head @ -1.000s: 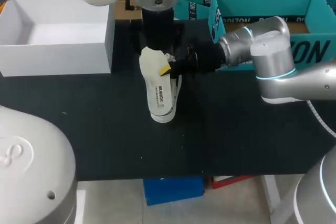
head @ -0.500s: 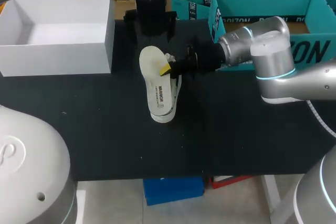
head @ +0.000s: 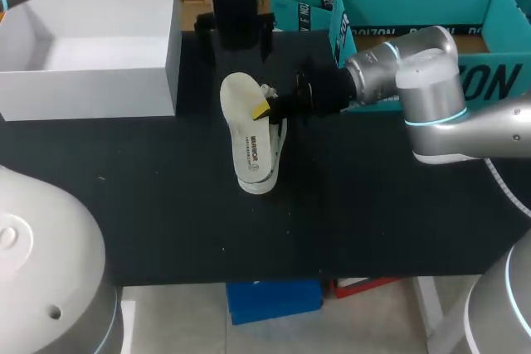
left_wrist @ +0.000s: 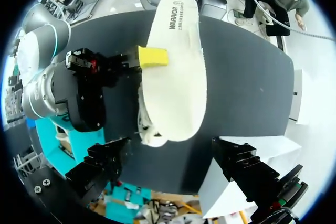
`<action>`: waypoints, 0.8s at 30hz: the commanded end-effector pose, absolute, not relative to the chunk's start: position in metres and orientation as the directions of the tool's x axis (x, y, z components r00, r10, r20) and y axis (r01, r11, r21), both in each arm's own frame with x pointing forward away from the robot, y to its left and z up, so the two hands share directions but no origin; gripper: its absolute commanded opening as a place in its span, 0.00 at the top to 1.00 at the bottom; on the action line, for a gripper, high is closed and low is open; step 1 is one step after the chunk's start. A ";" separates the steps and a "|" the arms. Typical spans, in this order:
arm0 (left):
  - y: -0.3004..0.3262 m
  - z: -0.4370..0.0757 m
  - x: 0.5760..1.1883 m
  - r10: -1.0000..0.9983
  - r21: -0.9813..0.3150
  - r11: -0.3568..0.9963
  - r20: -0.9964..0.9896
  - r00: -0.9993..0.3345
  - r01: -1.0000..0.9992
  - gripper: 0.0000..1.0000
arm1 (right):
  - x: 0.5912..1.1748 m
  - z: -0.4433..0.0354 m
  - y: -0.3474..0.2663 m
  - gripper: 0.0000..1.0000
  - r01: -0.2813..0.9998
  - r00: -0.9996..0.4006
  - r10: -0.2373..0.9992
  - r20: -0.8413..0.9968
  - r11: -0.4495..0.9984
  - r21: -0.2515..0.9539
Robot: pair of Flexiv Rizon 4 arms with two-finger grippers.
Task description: Take the shoe out of the shoebox, open the shoe tongue, remove and reinsert the insole, then place the shoe into the shoebox
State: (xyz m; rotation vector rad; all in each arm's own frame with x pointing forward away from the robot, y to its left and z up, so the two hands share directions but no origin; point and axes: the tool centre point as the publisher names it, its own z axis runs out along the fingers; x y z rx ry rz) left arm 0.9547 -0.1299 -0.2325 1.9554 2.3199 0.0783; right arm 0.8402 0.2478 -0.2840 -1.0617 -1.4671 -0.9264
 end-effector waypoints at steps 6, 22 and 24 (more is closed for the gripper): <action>-0.130 -0.226 0.925 0.985 0.116 0.168 -0.050 -0.163 0.979 0.00 | 0.841 -0.285 0.249 1.00 0.952 -0.053 0.139 0.989 0.306 0.008; -0.132 -0.223 0.838 0.983 0.132 0.181 -0.039 -0.178 0.975 0.00 | 0.841 -0.285 0.249 1.00 0.952 -0.053 0.139 0.989 0.306 0.008; -0.133 -0.223 0.828 0.983 0.134 0.183 -0.038 -0.179 0.974 0.00 | 0.841 -0.285 0.249 1.00 0.952 -0.053 0.139 0.989 0.306 0.008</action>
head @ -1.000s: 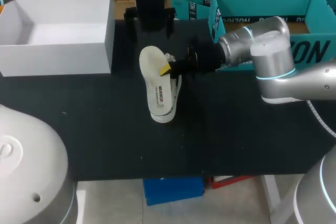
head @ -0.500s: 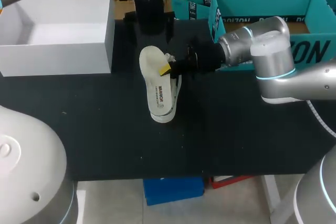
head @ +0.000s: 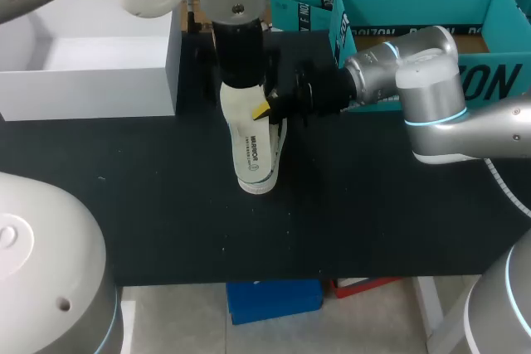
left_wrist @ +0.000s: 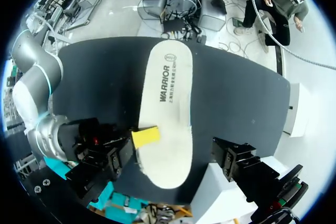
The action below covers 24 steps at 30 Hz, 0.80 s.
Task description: Take the shoe out of the shoebox, open the shoe tongue, remove and reinsert the insole, then place the shoe into the shoebox
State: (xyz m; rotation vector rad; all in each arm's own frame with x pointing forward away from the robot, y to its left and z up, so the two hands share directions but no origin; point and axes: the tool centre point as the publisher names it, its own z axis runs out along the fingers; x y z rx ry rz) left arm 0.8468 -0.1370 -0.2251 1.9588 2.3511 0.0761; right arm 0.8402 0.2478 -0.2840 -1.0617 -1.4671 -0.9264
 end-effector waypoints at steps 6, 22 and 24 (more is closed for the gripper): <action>-0.139 -0.220 0.804 0.983 0.144 0.180 -0.048 -0.175 0.973 0.00 | 0.841 -0.285 0.249 1.00 0.952 -0.053 0.139 0.989 0.306 0.008; -0.143 -0.221 0.752 0.987 0.159 0.158 -0.054 -0.152 0.975 0.00 | 0.841 -0.285 0.249 1.00 0.952 -0.053 0.139 0.989 0.306 0.008; -0.139 -0.221 0.749 0.985 0.157 0.167 -0.067 -0.158 0.973 0.00 | 0.841 -0.285 0.249 1.00 0.952 -0.053 0.139 0.989 0.306 0.008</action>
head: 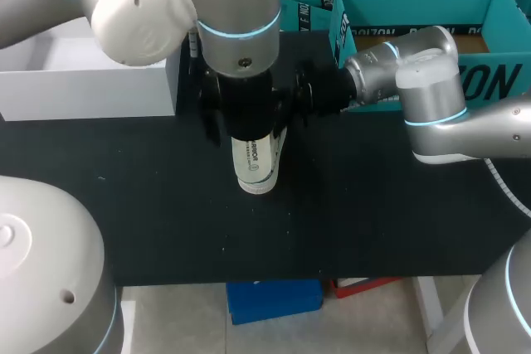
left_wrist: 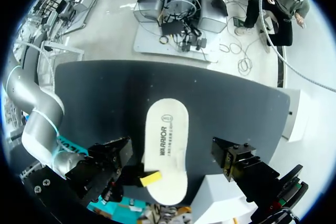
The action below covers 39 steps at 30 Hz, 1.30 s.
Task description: Take the shoe out of the shoebox, open the shoe tongue, remove and reinsert the insole, then place the shoe into the shoebox
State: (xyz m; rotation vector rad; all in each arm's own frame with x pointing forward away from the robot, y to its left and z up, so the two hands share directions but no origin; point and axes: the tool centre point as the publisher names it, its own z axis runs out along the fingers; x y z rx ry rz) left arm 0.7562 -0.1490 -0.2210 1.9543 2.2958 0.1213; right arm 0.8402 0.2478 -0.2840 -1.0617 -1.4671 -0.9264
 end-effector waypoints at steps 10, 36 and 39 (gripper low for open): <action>-0.112 -0.223 0.756 0.924 0.097 0.172 -0.360 -0.126 0.980 0.00 | 0.841 -0.285 0.249 1.00 0.952 -0.053 0.139 0.989 0.306 0.008; -0.072 -0.231 0.772 0.612 0.049 0.155 -0.789 -0.057 0.987 0.00 | 0.841 -0.285 0.249 1.00 0.952 -0.053 0.139 0.989 0.306 0.008; -0.072 -0.231 0.772 0.612 0.049 0.155 -0.789 -0.057 0.987 0.00 | 0.841 -0.285 0.249 1.00 0.952 -0.053 0.139 0.989 0.306 0.008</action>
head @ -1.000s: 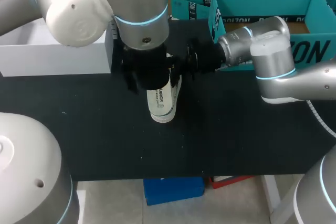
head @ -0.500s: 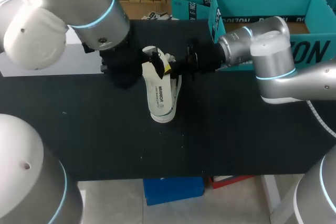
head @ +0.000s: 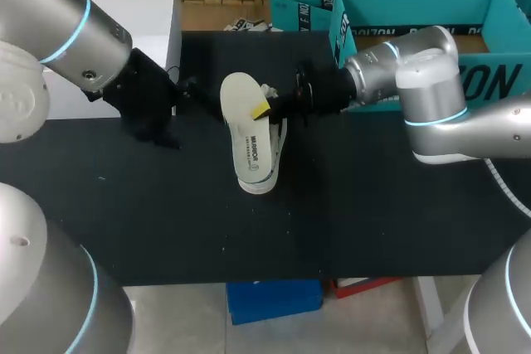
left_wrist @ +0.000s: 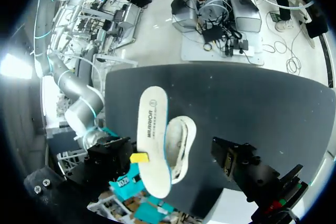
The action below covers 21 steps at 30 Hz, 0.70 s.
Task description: Take the shoe out of the shoebox, open the shoe tongue, remove and reinsert the insole, then place the shoe into the shoebox
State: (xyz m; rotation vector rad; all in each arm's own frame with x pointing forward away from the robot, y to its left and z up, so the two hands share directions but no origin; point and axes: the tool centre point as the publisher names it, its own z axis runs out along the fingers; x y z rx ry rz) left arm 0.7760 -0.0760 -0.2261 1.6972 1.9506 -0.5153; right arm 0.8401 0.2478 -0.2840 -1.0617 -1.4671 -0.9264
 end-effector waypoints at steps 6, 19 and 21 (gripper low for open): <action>-0.072 -0.231 0.772 0.612 0.049 0.155 -0.789 -0.057 0.987 0.00 | 0.841 -0.285 0.249 1.00 0.952 -0.053 0.139 0.989 0.306 0.008; -0.068 -0.234 0.773 0.589 0.044 0.164 -0.806 -0.062 0.985 0.00 | 0.841 -0.285 0.249 1.00 0.952 -0.053 0.139 0.989 0.306 0.008; -0.060 -0.240 0.775 0.540 0.027 0.205 -0.837 -0.090 0.978 0.00 | 0.841 -0.285 0.249 1.00 0.952 -0.053 0.139 0.989 0.306 0.008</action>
